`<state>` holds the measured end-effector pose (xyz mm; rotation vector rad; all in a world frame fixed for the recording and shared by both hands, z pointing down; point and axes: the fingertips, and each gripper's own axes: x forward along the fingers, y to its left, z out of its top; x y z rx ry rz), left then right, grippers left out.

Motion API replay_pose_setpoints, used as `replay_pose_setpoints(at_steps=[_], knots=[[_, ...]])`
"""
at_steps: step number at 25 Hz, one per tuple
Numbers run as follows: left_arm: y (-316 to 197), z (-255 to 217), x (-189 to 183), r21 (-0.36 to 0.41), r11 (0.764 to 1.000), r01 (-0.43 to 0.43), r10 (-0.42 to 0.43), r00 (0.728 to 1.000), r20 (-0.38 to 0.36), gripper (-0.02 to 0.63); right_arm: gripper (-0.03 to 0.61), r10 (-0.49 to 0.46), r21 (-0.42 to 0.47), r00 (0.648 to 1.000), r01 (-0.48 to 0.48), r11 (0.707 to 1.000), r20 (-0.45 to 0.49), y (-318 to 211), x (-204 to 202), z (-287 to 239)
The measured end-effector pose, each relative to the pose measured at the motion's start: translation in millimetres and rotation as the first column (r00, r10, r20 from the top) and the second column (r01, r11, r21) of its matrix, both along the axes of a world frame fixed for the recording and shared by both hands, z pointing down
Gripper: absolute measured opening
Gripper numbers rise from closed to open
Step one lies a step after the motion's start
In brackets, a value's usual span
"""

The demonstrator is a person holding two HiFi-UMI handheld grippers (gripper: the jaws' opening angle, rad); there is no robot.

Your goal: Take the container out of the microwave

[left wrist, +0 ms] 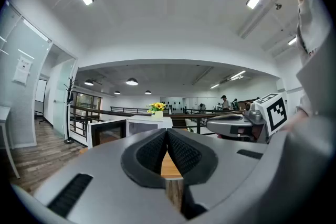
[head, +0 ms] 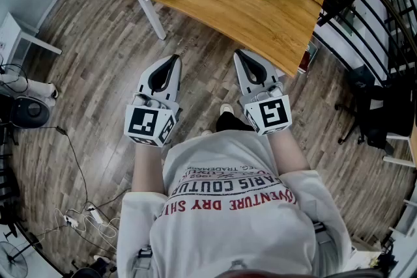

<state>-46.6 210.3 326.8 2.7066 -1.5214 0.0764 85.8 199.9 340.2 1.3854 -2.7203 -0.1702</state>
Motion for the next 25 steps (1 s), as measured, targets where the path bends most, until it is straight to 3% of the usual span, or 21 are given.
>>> replay_pose_setpoints(at_steps=[11,15,16,18,19,25], knots=[[13.0,-1.9,-10.1,0.008,1.0,0.005,-0.005,1.0,0.004,0.015,0.028,0.0,-0.006,0.997,0.0,1.0,0.075,10.4,-6.2,-4.4],[16.7,-3.2,-21.8,0.011,1.0,0.027,-0.027,1.0,0.008,0.016,0.031,-0.008,0.007,0.998,0.007,1.0,0.06,10.9,-12.6,-5.4],[17.4,-3.3,-24.7,0.01,0.999,0.034,-0.034,0.999,0.007,0.016,0.039,0.002,0.004,0.998,-0.002,1.0,0.065,9.5,-12.7,-5.8],[18.7,-3.7,-30.6,0.007,0.999,0.05,-0.05,0.999,-0.001,0.015,0.193,0.014,-0.011,0.996,-0.013,1.0,0.085,6.2,-13.6,-7.0],[18.8,-4.0,-33.5,0.005,0.998,0.057,-0.057,0.998,-0.005,0.015,0.233,0.015,-0.016,0.996,-0.014,1.0,0.093,4.1,-14.8,-7.8],[10.7,0.3,-45.7,0.0,0.996,0.095,-0.095,0.996,0.003,0.017,0.236,-0.011,-0.039,0.997,0.014,0.999,0.081,-15.2,-26.4,3.0]])
